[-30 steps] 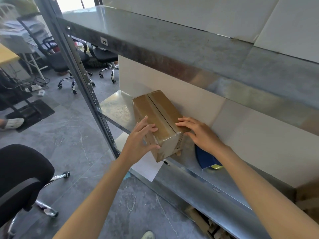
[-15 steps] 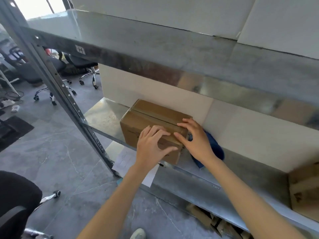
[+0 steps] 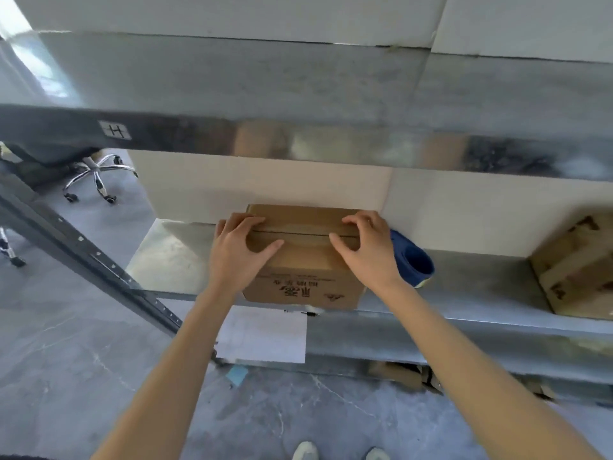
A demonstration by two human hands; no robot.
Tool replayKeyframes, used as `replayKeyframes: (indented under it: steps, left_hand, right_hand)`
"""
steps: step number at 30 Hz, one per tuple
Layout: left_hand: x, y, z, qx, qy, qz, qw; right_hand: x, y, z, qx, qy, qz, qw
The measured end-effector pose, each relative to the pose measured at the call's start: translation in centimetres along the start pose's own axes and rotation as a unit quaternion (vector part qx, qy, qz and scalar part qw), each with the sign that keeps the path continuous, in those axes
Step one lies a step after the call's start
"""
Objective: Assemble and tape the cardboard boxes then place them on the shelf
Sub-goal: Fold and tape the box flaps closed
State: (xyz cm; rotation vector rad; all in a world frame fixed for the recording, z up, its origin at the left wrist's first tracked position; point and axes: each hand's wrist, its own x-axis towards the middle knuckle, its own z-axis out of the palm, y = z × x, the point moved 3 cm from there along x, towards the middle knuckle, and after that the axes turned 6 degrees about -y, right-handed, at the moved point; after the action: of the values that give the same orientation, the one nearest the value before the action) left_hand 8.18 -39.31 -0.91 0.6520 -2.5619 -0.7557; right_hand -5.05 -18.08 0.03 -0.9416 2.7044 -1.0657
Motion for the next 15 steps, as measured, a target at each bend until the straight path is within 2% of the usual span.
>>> replayKeyframes:
  steps: [2,4,10,13,15]
  left_hand:
    - [0.2,0.0,0.2,-0.009,-0.004,0.011,1.0]
    - [0.2,0.0,0.5,-0.037,-0.017,0.034,0.999]
    - [0.4,0.1,0.6,-0.066,-0.054,0.051,0.995]
    - [0.3,0.0,0.5,-0.088,-0.049,0.05,0.994]
    - [0.2,-0.2,0.7,-0.124,-0.047,0.038,0.99]
  right_hand:
    - [-0.1,-0.3,0.7,-0.038,0.016,-0.006,0.999]
    - [-0.1,-0.1,1.0,-0.029,0.009,-0.015,0.999]
    - [0.5,0.7,1.4,0.028,-0.083,0.0,0.996]
    - [0.3,0.7,1.3,0.073,-0.072,0.001,0.995]
    - [0.0,0.7,1.2,0.122,-0.037,-0.002,0.992]
